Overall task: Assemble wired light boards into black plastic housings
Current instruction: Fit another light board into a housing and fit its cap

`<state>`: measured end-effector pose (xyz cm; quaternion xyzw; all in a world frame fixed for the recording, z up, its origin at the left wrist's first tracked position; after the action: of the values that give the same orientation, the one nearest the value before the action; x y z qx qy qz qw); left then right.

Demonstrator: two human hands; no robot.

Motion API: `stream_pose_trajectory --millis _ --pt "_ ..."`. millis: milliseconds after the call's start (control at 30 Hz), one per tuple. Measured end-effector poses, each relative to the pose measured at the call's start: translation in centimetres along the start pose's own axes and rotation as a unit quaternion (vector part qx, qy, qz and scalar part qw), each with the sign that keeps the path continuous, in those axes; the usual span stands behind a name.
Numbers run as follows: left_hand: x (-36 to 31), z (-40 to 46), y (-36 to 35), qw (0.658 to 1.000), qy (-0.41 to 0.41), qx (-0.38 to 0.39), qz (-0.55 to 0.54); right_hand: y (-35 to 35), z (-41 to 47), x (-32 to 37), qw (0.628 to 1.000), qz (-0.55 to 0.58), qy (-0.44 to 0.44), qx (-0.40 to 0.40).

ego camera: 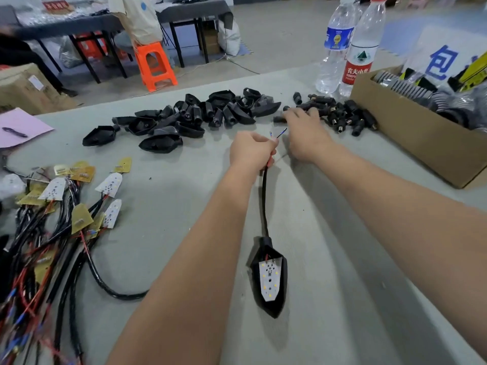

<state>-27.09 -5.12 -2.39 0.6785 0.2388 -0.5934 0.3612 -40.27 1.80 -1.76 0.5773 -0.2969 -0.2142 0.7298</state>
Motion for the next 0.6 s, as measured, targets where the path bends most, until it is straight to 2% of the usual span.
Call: stream_pose_trajectory --millis 133,233,367,500,600 --pt "0.4 1.2 -0.7 0.999 0.027 -0.009 0.026 -0.7 2.0 0.2 0.996 -0.085 0.033 0.006" --pt "0.6 1.2 -0.8 0.996 0.062 -0.019 -0.055 -0.2 2.9 0.5 0.993 -0.114 0.012 -0.028" --pt "0.2 -0.4 0.2 0.998 0.052 0.012 -0.031 0.1 2.9 0.1 0.995 -0.09 -0.041 -0.024" --pt "-0.3 -3.4 1.6 0.993 0.058 0.086 -0.048 0.9 2.1 -0.4 0.996 -0.089 -0.004 -0.013" --pt "0.1 -5.8 3.3 0.992 0.053 0.105 -0.036 1.2 -0.3 -0.4 0.999 -0.002 -0.017 -0.036"
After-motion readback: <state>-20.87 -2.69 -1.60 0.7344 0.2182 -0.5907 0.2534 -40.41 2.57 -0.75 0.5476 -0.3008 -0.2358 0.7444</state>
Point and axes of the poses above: each hand's wrist, its own z-axis towards the middle knuckle, its own y-axis out of the back of the hand, x = y × z, the point moved 2 cm from there along z, towards the middle knuckle, and after that the axes turned 6 degrees about -y, right-handed, at the moved point
